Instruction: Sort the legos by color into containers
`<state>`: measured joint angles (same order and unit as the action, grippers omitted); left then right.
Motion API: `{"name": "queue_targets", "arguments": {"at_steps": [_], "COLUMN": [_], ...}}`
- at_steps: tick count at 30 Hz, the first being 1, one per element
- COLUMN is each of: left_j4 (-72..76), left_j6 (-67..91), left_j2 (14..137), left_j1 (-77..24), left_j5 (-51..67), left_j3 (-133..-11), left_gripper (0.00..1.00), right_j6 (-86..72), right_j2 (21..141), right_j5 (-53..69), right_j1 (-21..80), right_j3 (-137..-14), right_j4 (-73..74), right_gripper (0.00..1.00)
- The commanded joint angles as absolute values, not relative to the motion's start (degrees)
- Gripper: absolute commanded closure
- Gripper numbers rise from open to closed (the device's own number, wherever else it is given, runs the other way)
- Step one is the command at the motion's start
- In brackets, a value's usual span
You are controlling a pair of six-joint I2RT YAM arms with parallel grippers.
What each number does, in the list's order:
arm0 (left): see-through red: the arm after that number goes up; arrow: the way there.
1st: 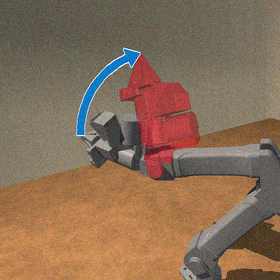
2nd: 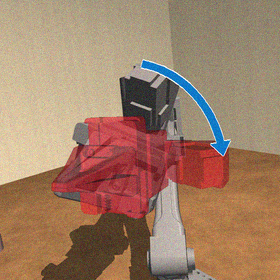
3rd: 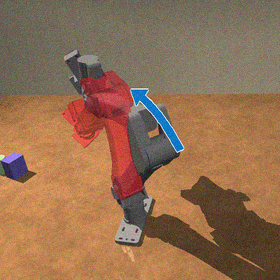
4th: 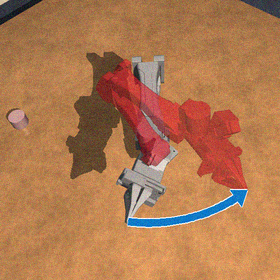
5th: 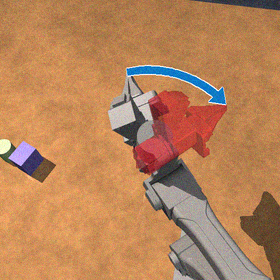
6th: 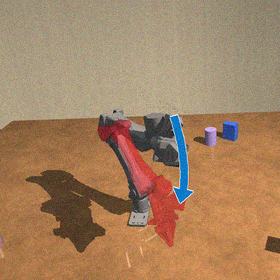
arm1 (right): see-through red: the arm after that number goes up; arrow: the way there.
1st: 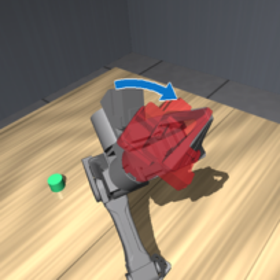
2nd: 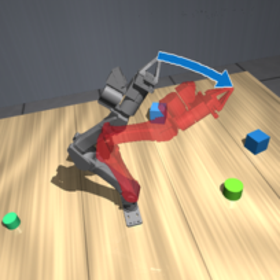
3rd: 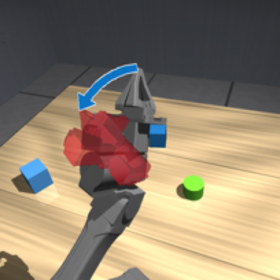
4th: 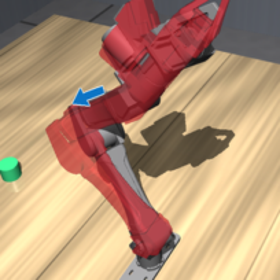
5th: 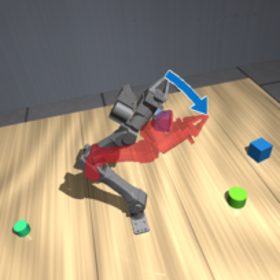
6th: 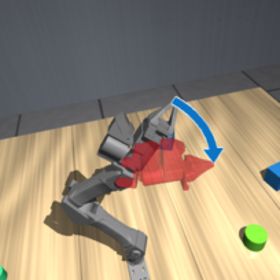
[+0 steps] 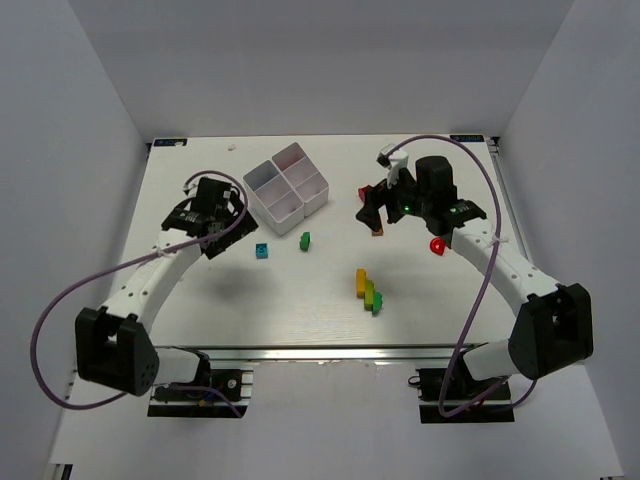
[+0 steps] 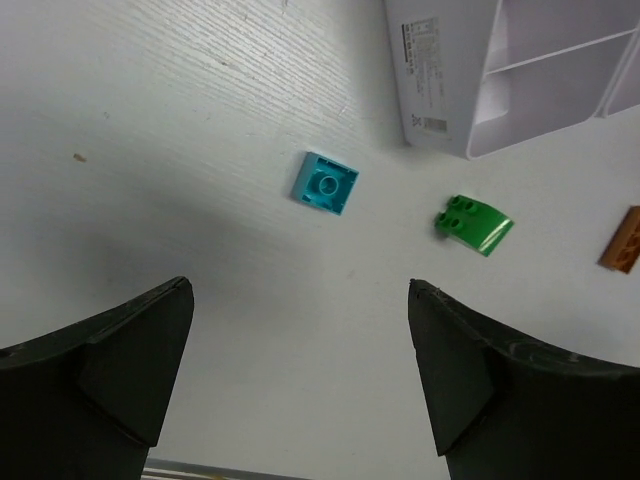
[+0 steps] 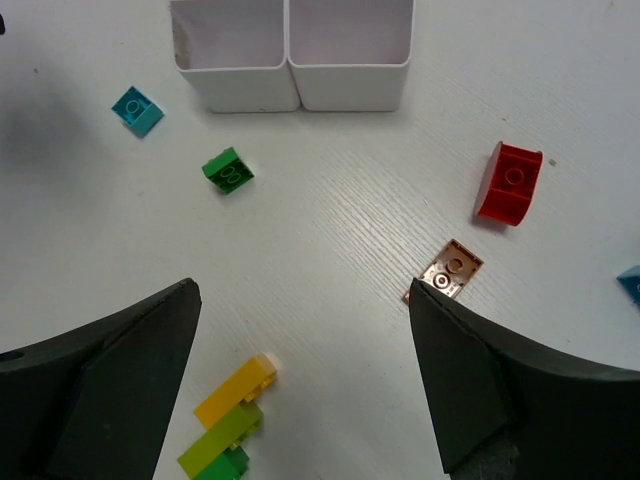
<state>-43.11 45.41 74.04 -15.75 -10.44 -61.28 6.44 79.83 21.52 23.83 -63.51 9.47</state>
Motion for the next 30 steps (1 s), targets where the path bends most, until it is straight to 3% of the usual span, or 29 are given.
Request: {"name": "queue_targets", "arguments": {"at_steps": [1, 13, 22, 30], "left_j4": [-43.5, -36.3, -35.5, -34.5], "left_j6": [39.8, 31.6, 30.8, 30.5], "left_j2": [77.5, 91.3, 98.1, 101.0], "left_j1": [-15.4, -16.4, -19.1, -20.0], "left_j5": [-8.7, -1.9, -6.4, -8.5], "left_j3": [-64.3, -67.5, -67.4, -66.6], "left_gripper": [0.03, 0.19, 0.25, 0.38], "right_j6": [6.6, 7.9, 6.2, 5.5], "right_j2": [78.7, 76.2, 77.4, 77.0], "right_j5": [21.8, 23.7, 24.4, 24.8], "right_j1": [22.0, 18.9, 18.7, 18.0], "right_j3": [-62.4, -59.5, -60.0, -59.3], "right_j4": [9.6, 10.4, 10.1, 9.6], "right_gripper": [0.11, 0.15, 0.15, 0.15]}}
